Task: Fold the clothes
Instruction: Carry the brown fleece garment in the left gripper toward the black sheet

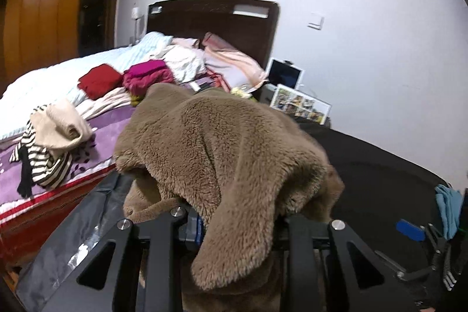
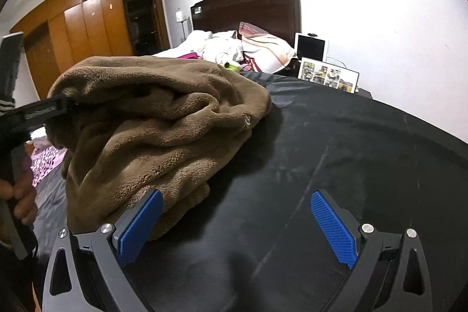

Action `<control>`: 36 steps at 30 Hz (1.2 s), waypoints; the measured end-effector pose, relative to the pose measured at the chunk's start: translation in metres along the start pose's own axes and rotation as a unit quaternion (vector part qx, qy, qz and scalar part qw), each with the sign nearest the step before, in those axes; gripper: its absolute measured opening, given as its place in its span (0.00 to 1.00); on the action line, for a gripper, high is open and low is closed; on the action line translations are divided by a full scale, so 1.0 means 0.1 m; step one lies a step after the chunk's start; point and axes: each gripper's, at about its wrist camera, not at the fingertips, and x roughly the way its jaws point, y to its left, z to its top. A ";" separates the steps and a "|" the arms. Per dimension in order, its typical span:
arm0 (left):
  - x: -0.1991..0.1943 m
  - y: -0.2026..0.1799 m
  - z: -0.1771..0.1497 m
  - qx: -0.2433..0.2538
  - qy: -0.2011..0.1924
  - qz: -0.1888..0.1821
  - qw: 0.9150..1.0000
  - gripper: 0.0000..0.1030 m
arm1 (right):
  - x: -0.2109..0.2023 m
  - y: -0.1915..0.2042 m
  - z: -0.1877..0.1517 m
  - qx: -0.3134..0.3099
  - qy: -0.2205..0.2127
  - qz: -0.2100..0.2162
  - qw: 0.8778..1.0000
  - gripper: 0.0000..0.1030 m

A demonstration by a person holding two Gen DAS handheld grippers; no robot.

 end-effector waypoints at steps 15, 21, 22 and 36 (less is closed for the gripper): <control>-0.58 -1.27 -0.41 0.128 -0.030 -0.144 0.981 0.25 | -0.37 -0.65 -0.12 0.083 -0.030 -0.071 0.994 1.00; -0.61 -1.57 -0.62 0.153 -0.002 -0.169 0.974 0.25 | -0.53 -0.97 -0.18 0.119 -0.045 -0.101 0.987 1.00; -0.62 -1.62 -0.67 0.160 0.003 -0.172 0.972 0.25 | -0.56 -1.00 -0.19 0.124 -0.047 -0.103 0.986 1.00; -1.15 -2.14 -1.31 0.248 0.031 -0.229 0.941 0.25 | -0.87 -1.37 -0.29 0.155 -0.076 -0.143 0.975 1.00</control>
